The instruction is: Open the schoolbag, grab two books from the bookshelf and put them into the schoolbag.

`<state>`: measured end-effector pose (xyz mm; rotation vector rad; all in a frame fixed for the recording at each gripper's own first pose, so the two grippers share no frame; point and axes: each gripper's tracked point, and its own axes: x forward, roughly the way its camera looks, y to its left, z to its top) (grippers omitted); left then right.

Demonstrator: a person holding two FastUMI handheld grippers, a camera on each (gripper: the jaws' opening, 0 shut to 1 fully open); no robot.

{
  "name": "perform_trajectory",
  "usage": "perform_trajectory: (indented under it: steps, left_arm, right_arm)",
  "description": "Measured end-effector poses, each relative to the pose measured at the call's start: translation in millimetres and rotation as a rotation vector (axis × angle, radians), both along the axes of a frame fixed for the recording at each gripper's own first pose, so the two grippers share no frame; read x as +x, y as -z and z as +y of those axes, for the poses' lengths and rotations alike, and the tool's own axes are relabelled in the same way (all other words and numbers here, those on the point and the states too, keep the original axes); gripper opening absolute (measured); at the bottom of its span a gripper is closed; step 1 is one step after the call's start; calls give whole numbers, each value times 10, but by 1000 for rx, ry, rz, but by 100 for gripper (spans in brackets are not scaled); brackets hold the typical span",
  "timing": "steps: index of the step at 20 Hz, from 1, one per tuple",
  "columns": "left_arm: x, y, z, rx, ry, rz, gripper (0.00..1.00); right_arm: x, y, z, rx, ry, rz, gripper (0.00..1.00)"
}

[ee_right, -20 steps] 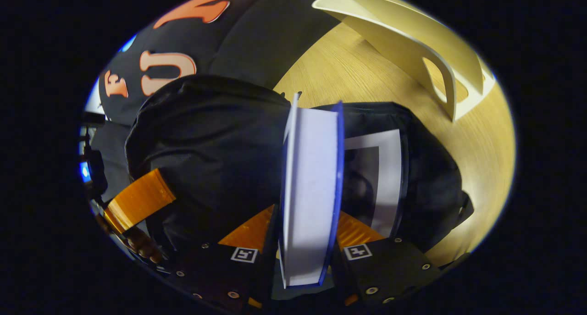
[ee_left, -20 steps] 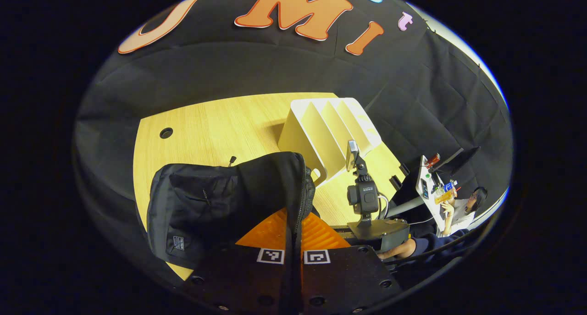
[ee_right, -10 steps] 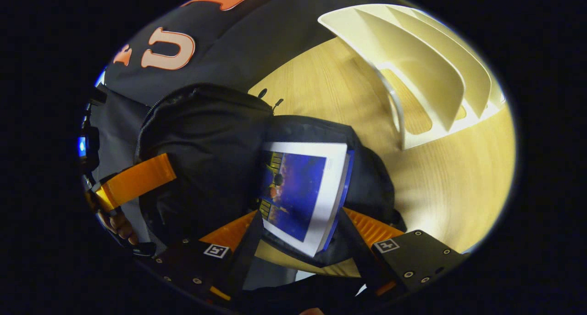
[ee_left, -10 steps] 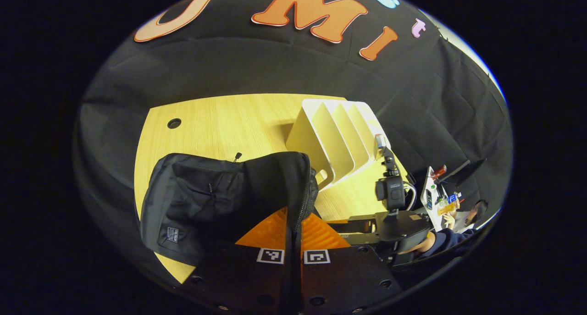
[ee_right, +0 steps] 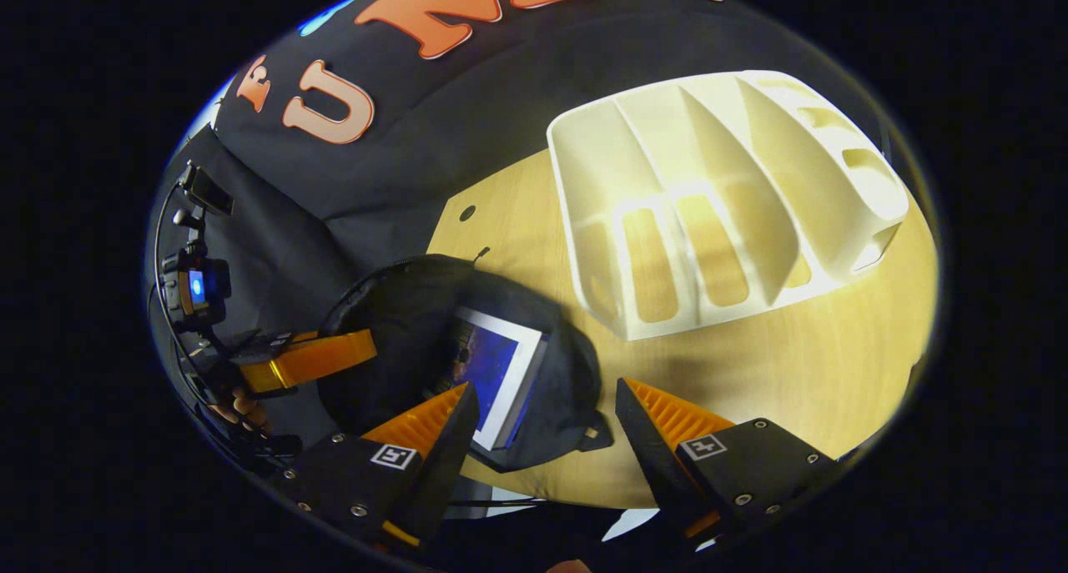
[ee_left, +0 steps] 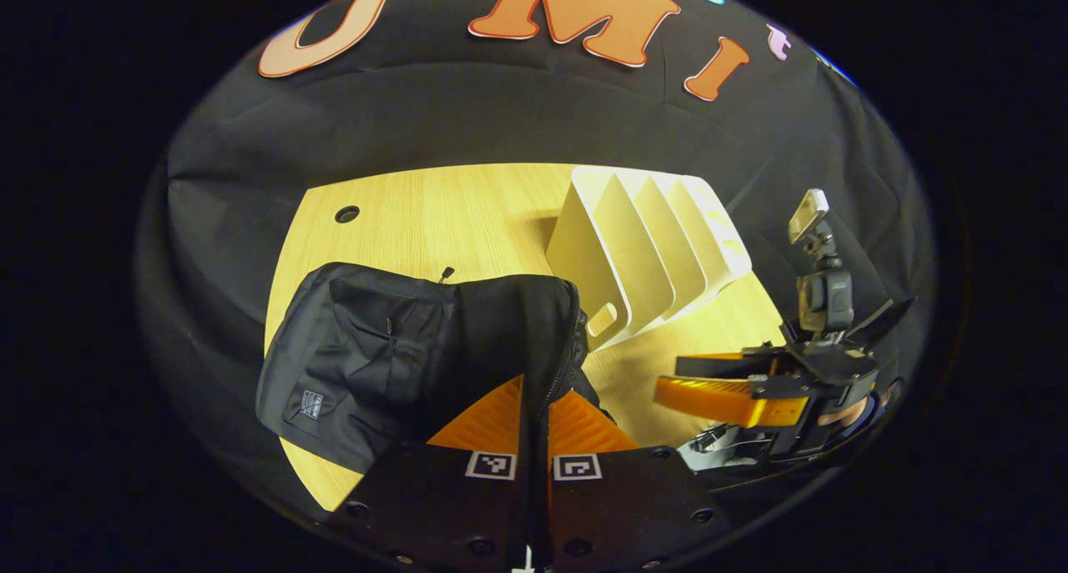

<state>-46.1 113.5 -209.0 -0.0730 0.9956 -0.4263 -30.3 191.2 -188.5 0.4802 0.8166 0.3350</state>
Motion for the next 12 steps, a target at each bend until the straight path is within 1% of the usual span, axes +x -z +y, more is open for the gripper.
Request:
perform_trajectory:
  steps: [2,3,4,5,6,7,8,9,10,11,12]
  left_arm:
    - [-45,27,-91,23,-15,11,5]
    - [-52,41,-125,39,-19,12,8]
    - [-67,51,-175,52,-20,14,8]
    - [-73,45,-226,66,-22,10,12]
    - [-103,36,-310,63,-20,11,13]
    - [-127,16,-418,58,-18,12,19]
    - [-155,0,-521,49,-17,10,28]
    - [-193,-40,-642,32,-9,6,39]
    - [-191,-58,-760,27,-8,-3,36]
    - [-198,-91,-891,23,-1,-18,47]
    - [-194,-137,-1002,26,-4,-38,52]
  right_arm:
    - [-8,-50,-261,-18,20,-15,98]
    - [-3,-74,-408,-30,36,-23,98]
    - [12,-111,-543,-38,51,-37,98]
    - [20,-151,-678,-48,64,-49,98]
    - [26,-190,-804,-60,72,-66,98]
    - [32,-223,-912,-75,79,-80,98]
    - [33,-268,-1023,-90,84,-95,98]
    - [38,-316,-1127,-102,89,-110,98]
    - [47,-369,-1220,-110,91,-126,98]
    - [52,-433,-1281,-115,92,-145,98]
    - [77,-498,-1358,-122,98,-168,98]
